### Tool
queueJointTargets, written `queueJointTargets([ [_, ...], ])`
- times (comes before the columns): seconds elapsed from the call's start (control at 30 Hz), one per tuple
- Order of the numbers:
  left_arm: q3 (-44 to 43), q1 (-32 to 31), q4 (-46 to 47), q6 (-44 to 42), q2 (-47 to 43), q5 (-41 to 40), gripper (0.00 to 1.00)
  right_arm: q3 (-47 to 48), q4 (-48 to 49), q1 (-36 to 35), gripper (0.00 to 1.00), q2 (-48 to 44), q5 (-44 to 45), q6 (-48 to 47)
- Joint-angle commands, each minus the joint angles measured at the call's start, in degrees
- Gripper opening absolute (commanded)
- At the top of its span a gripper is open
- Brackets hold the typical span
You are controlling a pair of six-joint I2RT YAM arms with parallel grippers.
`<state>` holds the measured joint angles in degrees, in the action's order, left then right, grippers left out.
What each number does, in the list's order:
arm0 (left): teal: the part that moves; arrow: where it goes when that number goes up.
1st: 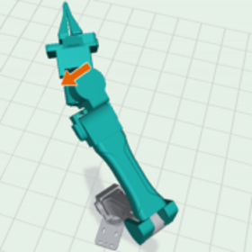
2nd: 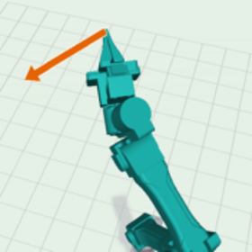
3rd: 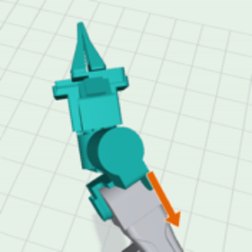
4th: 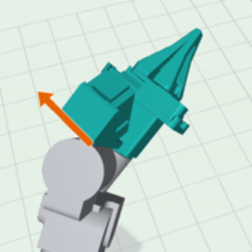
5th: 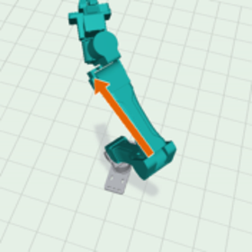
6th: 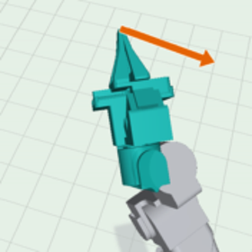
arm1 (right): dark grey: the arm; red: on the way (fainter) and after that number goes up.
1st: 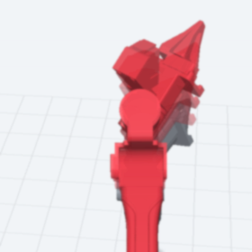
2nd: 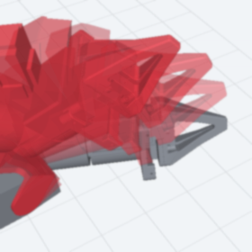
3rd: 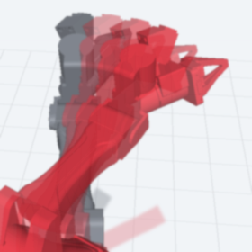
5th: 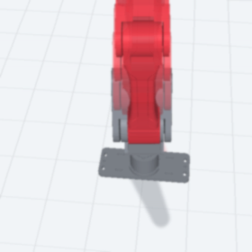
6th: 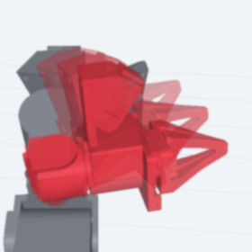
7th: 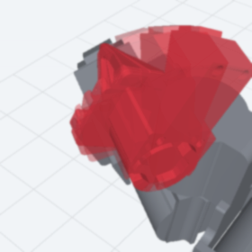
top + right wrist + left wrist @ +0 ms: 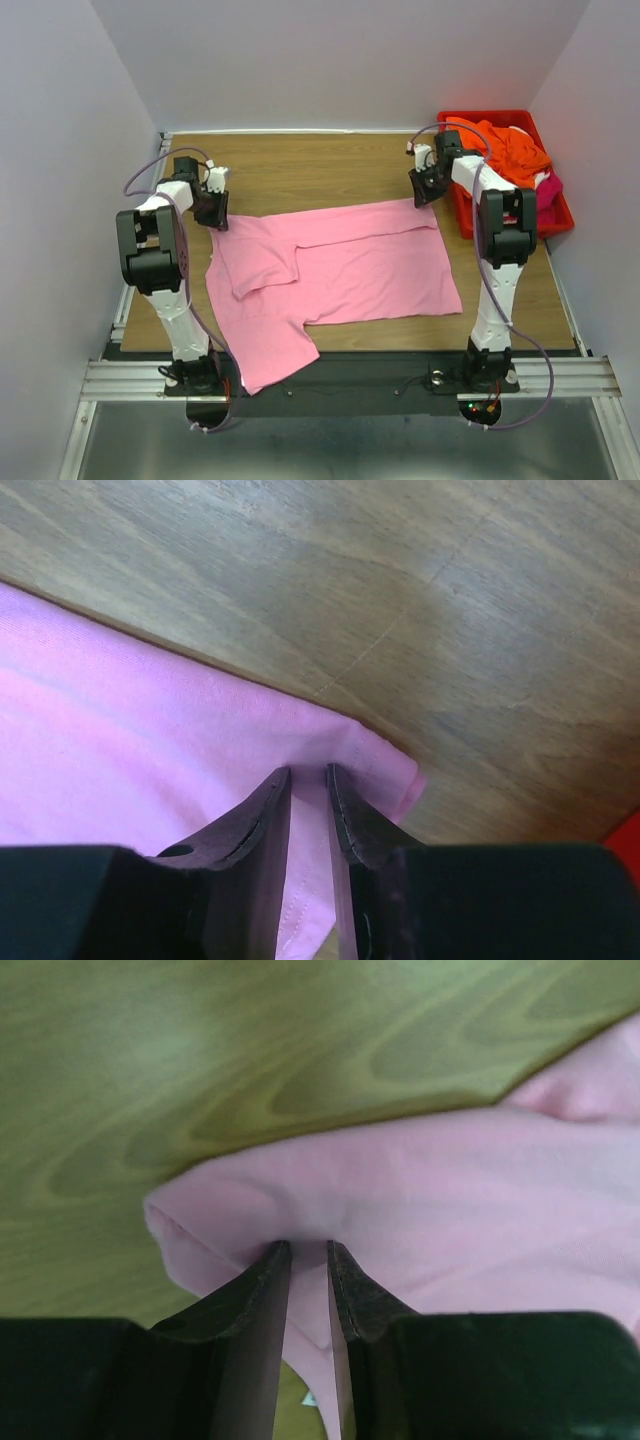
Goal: Fold and stack the t-shirts
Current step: Fold the tshirt
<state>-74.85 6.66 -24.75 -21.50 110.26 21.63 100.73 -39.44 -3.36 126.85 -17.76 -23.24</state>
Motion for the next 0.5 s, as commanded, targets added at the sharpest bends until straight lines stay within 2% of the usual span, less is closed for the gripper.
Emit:
queueJointTargets([
  [0.0, -4.68, 1.08, 0.85, 0.93, 5.57, -4.05, 0.32, 1.93, 0.07, -0.95, 0.27, 3.49, 3.43, 1.27],
  [0.17, -17.41, 2.05, -2.65, 1.28, 13.21, -4.66, 0.31, 5.35, 0.15, -1.04, 0.27, 6.56, 6.15, 3.03],
  [0.3, -34.69, 2.13, -6.70, 1.46, 22.69, -4.93, 0.31, 13.94, 0.24, -1.04, 0.27, 12.18, 7.73, 6.19],
  [0.47, -47.37, 2.22, -9.87, 0.32, 26.94, -0.82, 0.37, 22.93, 0.15, -1.04, 0.30, 15.01, 7.30, 8.83],
])
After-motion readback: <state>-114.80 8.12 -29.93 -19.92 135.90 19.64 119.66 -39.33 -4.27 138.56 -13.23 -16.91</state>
